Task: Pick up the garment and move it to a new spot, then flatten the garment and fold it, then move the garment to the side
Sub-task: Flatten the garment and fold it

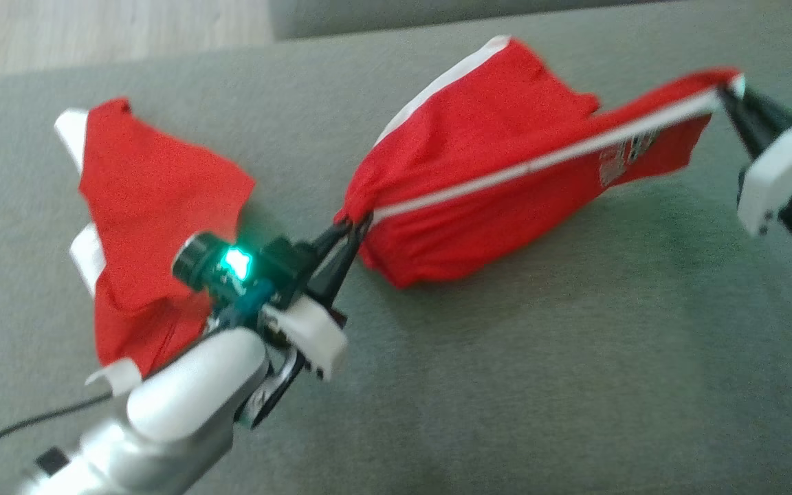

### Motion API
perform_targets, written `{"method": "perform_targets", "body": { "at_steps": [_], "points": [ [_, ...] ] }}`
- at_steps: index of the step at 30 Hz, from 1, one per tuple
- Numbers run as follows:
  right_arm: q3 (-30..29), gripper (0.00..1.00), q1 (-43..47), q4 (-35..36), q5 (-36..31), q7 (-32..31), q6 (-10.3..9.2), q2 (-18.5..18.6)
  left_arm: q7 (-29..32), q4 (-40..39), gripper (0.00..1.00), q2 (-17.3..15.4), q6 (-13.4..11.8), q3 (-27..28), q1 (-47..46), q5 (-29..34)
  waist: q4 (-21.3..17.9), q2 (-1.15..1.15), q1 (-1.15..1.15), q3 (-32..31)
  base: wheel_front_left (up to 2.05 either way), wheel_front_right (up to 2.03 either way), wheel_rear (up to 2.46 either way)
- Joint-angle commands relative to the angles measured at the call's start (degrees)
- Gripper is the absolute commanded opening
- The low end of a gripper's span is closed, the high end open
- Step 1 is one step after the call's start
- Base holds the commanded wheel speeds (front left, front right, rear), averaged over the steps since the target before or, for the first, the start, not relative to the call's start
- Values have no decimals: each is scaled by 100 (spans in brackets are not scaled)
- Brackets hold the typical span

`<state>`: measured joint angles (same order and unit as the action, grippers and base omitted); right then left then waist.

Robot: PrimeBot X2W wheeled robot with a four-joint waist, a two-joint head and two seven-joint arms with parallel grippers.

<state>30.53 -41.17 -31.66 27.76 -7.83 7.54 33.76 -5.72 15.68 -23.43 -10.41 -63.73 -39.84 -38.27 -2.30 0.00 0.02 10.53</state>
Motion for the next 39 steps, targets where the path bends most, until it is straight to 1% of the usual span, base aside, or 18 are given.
{"method": "perform_targets", "body": {
  "at_steps": [1,6,12,18,26,27,28,29,30,35,39],
  "points": [
    [-80,0,-165,58,-54,28,-5,71,11,-56,0,-92,-22,283,-302,36,299,0,-2,315,0,0,0],
    [-130,0,-848,-394,-132,-55,-5,-220,102,147,0,137,52,381,-626,-69,545,0,-2,749,0,0,0],
    [144,0,-1577,-994,-240,30,-5,-374,55,392,0,422,128,373,-975,-10,868,0,-2,1172,0,0,0],
    [475,0,-2135,-1449,-240,123,-5,-350,-62,618,0,651,194,380,-1247,36,1145,0,-2,1468,0,0,0],
    [789,0,-2503,-1979,11,269,-5,-369,-148,940,0,891,301,293,-1393,56,1314,0,-2,1619,0,0,0],
    [802,30,-2535,-2016,76,318,-5,-377,-146,974,0,918,310,285,-1401,48,1330,0,-2,1629,0,0,0],
    [756,100,-2564,-2078,188,372,-5,-388,-147,1004,20,945,317,279,-1411,42,1350,0,-2,1637,0,0,0],
    [751,100,-2596,-2140,243,406,-5,-391,-156,1034,92,968,311,278,-1420,40,1366,0,-2,1640,0,0,0],
    [780,100,-2625,-2191,257,445,-5,-389,-163,1061,100,986,305,280,-1429,37,1375,0,-2,1642,0,0,0],
    [823,100,-2670,-2396,480,737,-5,-440,-236,1142,100,978,254,303,-1449,41,1358,0,-2,1576,0,0,0],
    [772,100,-2627,-2511,697,1104,-5,-476,-320,1137,100,914,182,356,-1396,13,1275,0,-2,1396,0,0,0]
  ]
}}
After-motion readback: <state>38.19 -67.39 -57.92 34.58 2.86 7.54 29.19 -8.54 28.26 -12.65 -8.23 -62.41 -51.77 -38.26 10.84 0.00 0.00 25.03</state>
